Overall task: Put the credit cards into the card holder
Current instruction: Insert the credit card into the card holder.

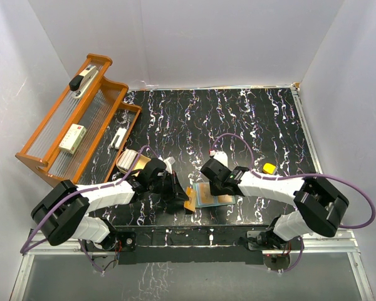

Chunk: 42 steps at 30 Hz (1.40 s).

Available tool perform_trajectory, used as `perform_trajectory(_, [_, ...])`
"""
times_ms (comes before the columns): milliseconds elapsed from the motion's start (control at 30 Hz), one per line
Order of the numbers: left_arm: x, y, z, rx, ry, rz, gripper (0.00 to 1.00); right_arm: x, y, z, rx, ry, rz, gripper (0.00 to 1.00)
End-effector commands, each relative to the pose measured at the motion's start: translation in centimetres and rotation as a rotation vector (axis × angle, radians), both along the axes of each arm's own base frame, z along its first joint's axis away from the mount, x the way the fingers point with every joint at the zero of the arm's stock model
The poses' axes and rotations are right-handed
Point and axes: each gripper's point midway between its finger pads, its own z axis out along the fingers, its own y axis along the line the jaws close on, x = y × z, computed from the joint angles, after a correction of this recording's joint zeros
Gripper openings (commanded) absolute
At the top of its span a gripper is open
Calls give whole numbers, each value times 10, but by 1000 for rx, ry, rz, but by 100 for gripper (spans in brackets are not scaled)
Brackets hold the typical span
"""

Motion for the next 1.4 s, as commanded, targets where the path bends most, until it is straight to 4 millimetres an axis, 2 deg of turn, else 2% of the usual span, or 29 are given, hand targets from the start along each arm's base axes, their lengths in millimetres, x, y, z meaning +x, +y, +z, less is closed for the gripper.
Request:
perform_trajectory(0, [8, -8, 18, -30, -42, -2, 0, 5, 1, -2, 16, -17, -13, 7])
perform_trajectory(333, [8, -10, 21, -54, -54, 1, 0, 5, 3, 1, 24, -20, -12, 7])
perform_trajectory(600, [8, -7, 15, -24, -43, 8, 0, 12, 12, 30, 69, -59, -7, 8])
perform_trajectory(800, [8, -6, 14, -8, -45, 5, 0, 14, 13, 37, 81, -73, -9, 12])
perform_trajectory(1167, [8, -7, 16, -14, -45, 8, 0, 12, 16, 21, 84, -50, 0, 13])
perform_trajectory(1367, [9, -8, 17, -20, -48, 9, 0, 7, 11, 6, 61, -25, -1, 10])
